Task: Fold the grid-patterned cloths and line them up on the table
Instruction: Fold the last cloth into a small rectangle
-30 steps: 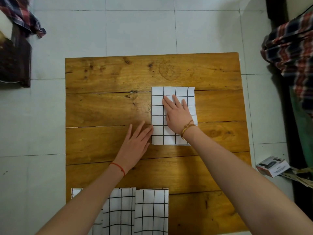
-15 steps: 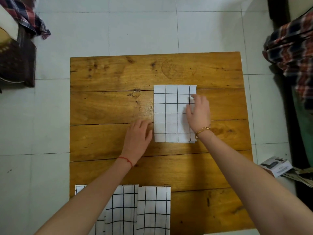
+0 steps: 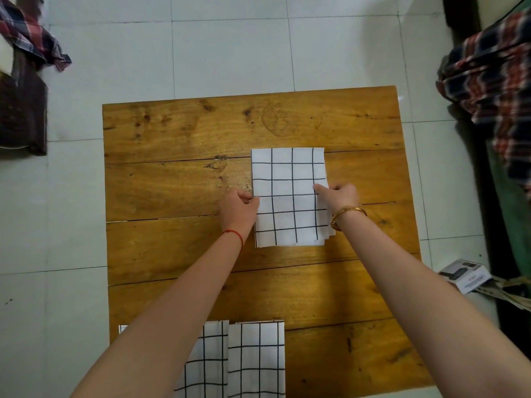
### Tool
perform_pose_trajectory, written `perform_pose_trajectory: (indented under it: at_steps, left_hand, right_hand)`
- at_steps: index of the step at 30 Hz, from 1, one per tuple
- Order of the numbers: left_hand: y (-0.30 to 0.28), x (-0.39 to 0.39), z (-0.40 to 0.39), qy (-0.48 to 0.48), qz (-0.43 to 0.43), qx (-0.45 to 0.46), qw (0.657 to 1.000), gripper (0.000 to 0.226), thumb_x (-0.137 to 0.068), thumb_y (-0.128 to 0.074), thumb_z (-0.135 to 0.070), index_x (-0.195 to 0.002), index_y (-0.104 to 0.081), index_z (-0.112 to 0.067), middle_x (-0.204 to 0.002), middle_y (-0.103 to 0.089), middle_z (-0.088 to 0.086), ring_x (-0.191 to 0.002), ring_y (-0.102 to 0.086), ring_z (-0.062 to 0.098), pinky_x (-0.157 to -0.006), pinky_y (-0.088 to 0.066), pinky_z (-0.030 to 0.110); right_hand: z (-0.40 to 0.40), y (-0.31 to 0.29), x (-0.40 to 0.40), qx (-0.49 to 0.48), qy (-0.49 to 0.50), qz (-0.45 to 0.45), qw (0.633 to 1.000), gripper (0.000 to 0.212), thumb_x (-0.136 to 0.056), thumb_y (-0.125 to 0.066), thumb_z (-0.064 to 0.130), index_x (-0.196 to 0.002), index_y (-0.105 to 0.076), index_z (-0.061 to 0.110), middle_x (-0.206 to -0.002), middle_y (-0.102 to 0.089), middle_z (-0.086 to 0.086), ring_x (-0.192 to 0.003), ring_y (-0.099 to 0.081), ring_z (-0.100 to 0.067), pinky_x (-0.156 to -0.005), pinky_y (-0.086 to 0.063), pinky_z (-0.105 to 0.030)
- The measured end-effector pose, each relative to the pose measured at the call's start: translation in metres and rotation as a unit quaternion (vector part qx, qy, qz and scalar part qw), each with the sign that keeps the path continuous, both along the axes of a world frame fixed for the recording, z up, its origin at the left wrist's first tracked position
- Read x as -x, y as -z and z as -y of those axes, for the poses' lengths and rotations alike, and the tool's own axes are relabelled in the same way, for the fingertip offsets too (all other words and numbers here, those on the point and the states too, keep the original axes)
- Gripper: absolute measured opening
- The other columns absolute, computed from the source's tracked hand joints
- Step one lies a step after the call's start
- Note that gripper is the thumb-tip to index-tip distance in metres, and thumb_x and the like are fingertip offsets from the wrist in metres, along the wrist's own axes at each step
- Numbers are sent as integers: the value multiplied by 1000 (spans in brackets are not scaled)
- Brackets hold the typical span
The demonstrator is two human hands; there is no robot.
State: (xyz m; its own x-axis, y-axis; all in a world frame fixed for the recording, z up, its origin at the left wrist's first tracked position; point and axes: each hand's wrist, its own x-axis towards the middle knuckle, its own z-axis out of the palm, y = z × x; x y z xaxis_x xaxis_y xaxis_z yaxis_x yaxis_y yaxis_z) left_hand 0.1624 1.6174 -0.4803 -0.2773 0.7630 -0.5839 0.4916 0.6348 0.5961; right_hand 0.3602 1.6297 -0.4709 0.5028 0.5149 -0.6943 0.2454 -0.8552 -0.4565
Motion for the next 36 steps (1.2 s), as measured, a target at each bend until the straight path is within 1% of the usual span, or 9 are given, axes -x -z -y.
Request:
perform_pose_trajectory:
  at_steps: [6,14,19,21,23,25,30,33,36]
  left_hand:
    - [-2,8,-5,-13,73,6,997,23,-84,-71,-21,-102,-58,-15,-91,-61,-6,-83,-57,7,-65,-42,15]
    - [0,24,-10,-27,133,64,989,37,-93,-56,-12,-130,-55,-10,-116,-57,-3,-107,-51,13,-96,-46,31]
    - [-2,29,-9,-46,170,107,979,33,-92,-59,-13,-125,-58,-11,-120,-60,6,-114,-55,24,-101,-47,44]
    - [-5,29,-9,-56,194,113,973,31,-90,-62,-11,-121,-58,-13,-116,-61,5,-111,-57,23,-98,-50,41]
    - [-9,30,-9,-62,219,110,968,30,-88,-65,-10,-116,-58,-16,-111,-64,3,-106,-60,19,-92,-53,35]
    - [-13,31,-7,-60,242,94,964,39,-84,-70,-7,-119,-56,-17,-108,-66,2,-97,-63,14,-81,-55,26]
    - [-25,35,-2,35,175,-45,983,62,-77,-76,-6,-132,-50,-19,-97,-68,2,-89,-65,8,-73,-54,16]
    - [-30,36,3,90,115,-133,980,48,-79,-76,-9,-123,-61,-20,-91,-64,-3,-82,-63,10,-82,-55,23]
    - [-36,39,3,167,-11,-212,963,27,-80,-75,-21,-107,-70,-23,-86,-62,-7,-79,-58,9,-85,-53,42]
  right_hand:
    - [6,-1,-7,-25,-15,-68,997,27,-81,-71,28,-70,-49,16,-64,-47,-3,-63,-43,-16,-61,-39,-27]
    - [10,-1,-27,19,-71,-146,987,28,-75,-77,37,-92,-68,17,-74,-58,6,-67,-48,-9,-60,-37,-24]
    - [14,-4,-27,-5,-129,-198,972,18,-78,-75,31,-65,-65,24,-68,-62,10,-74,-53,-11,-73,-39,-27]
    - [15,-2,-27,-15,-133,-216,967,9,-77,-75,27,-83,-70,22,-85,-71,8,-89,-62,-14,-86,-45,-32]
    - [16,-1,-26,-17,-118,-216,969,29,-78,-75,18,-106,-67,15,-101,-72,0,-98,-65,-18,-93,-49,-37]
    - [16,-5,-23,-34,-81,-204,975,44,-80,-72,8,-120,-56,10,-102,-71,-4,-92,-67,-16,-84,-54,-32]
    - [20,-13,-20,-149,-64,-143,976,54,-82,-71,7,-127,-42,14,-84,-59,13,-66,-59,11,-61,-43,-3]
    - [24,-22,-16,-228,-135,-112,958,54,-80,-71,3,-127,-46,14,-71,-54,11,-53,-50,7,-60,-41,-7]
    - [24,-32,-13,-269,-227,-52,934,42,-79,-73,8,-117,-57,19,-87,-66,-1,-74,-57,-6,-69,-44,-18]
